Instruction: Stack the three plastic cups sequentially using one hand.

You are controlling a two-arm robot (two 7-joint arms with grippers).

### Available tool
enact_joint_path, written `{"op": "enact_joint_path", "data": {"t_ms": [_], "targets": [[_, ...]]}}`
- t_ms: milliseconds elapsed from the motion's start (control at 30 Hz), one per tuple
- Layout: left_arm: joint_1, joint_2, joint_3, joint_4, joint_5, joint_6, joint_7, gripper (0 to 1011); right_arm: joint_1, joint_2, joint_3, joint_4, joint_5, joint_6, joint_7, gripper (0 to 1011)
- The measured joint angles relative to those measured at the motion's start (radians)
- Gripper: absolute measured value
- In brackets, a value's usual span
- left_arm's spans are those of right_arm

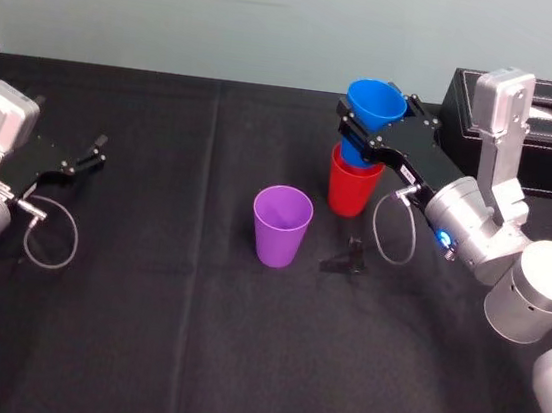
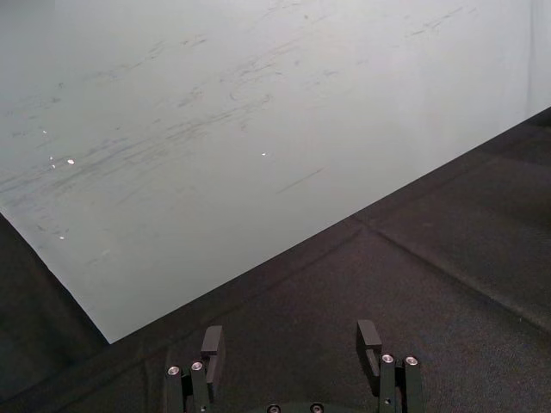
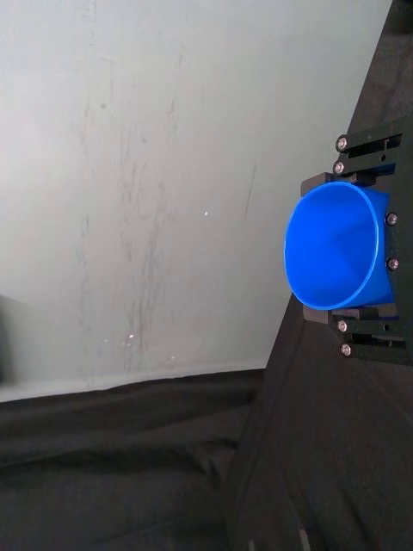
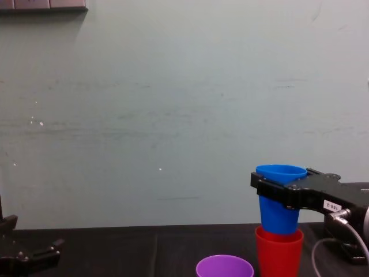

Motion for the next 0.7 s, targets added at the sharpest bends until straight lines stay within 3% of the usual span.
{"op": "enact_joint_path", "data": {"t_ms": [700], "targets": [[0.000,0.000,0.000,0.000,0.000,0.000,0.000,1005,0.017,-0.015,0.000,0.058,-0.026,-0.030,0.008,750]]}}
